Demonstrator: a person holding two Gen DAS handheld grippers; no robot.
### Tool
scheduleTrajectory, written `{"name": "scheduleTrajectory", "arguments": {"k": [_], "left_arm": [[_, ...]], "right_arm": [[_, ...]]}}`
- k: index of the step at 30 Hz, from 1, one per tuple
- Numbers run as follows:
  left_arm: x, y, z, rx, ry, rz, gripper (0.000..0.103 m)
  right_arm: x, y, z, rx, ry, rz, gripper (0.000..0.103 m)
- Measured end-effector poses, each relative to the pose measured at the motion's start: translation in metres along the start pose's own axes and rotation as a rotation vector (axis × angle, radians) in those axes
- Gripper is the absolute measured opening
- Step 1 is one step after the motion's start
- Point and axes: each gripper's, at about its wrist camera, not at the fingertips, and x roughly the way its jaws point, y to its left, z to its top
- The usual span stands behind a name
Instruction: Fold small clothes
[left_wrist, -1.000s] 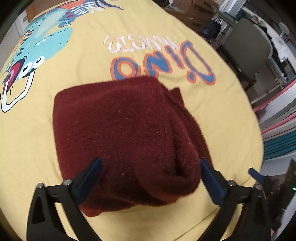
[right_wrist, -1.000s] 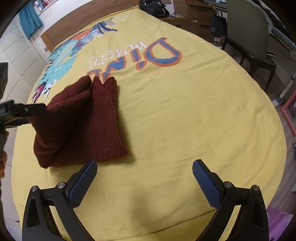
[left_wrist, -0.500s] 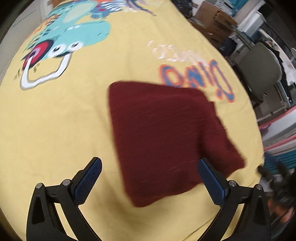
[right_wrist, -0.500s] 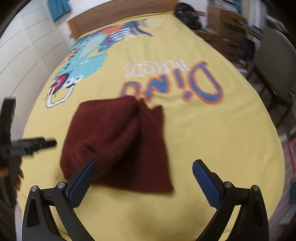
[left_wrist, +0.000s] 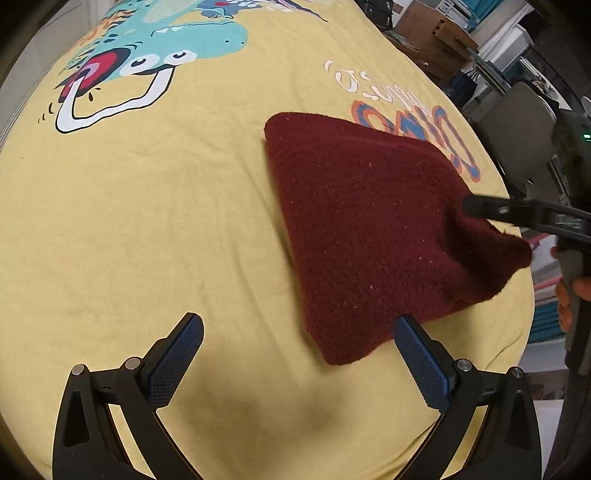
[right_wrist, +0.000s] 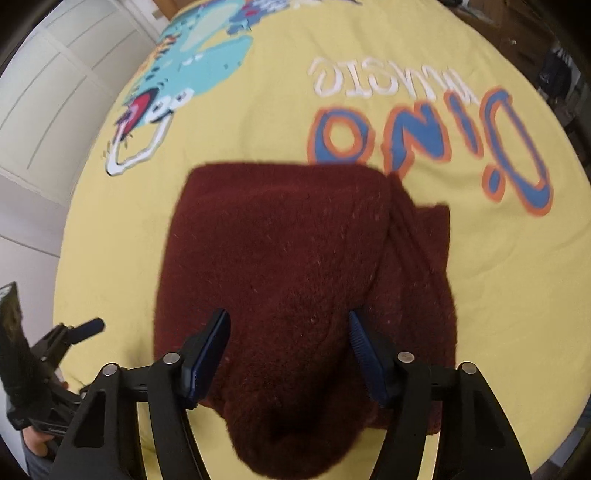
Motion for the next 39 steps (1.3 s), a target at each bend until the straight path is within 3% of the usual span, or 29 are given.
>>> {"name": "scheduleTrajectory", "arguments": {"k": [2,3,4,7,12,16,20,23,26,30,32,35,37,39], "left_arm": [[0.002,0.0,0.0,0.0,-0.001,-0.003,0.102],[0.003,0.001,0.0,-0.005,-0.001,-0.009,0.102],[0.004,0.001,0.0,-0.007,0.0,-0.014,0.102],[0.006,-0.001,0.0,-0.008,0.003,-0.025,0.102],[0.008,-0.003,0.002,0.009,0.01,-0.007,0.102],[0.006,-0.005,0.003,0.017,0.003,0.001,0.102],[0.008,-0.011,0.003,0.03,0.011,0.002,0.102],[0.012,-0.017,0.003,0.042,0.028,-0.004,0.102],[0.016,-0.022,0.003,0.056,0.031,0.004,0.102],[0.021,-0.023,0.004,0.051,0.044,-0.001,0.102],[0.021,-0.025,0.006,0.051,0.045,0.003,0.102],[0.022,-0.03,0.009,0.049,0.047,0.003,0.102],[0.021,-0.032,0.011,0.05,0.045,0.01,0.102],[0.02,-0.034,0.015,0.056,0.04,0.02,0.102]], "right_arm": [[0.009,-0.006,-0.004,0.008,0.025,-0.03,0.066],[0.011,-0.01,-0.007,0.014,0.031,-0.047,0.06],[0.013,-0.015,-0.009,0.021,0.035,-0.057,0.046],[0.006,-0.03,-0.016,0.059,-0.003,-0.001,0.026],[-0.031,-0.041,-0.025,0.025,-0.117,-0.025,0.022],[-0.052,-0.045,-0.036,-0.001,-0.152,-0.062,0.021],[-0.051,-0.065,-0.057,-0.01,-0.133,-0.13,0.021],[-0.031,-0.085,-0.07,0.013,-0.086,-0.203,0.012],[-0.027,-0.108,-0.078,0.107,-0.103,-0.114,0.012],[-0.036,-0.109,-0.076,0.123,-0.128,-0.08,0.015],[-0.042,-0.107,-0.072,0.117,-0.134,-0.085,0.023],[-0.05,-0.099,-0.066,0.108,-0.146,-0.113,0.046],[-0.057,-0.094,-0.063,0.098,-0.157,-0.128,0.069],[-0.061,-0.087,-0.058,0.084,-0.16,-0.117,0.076]]}}
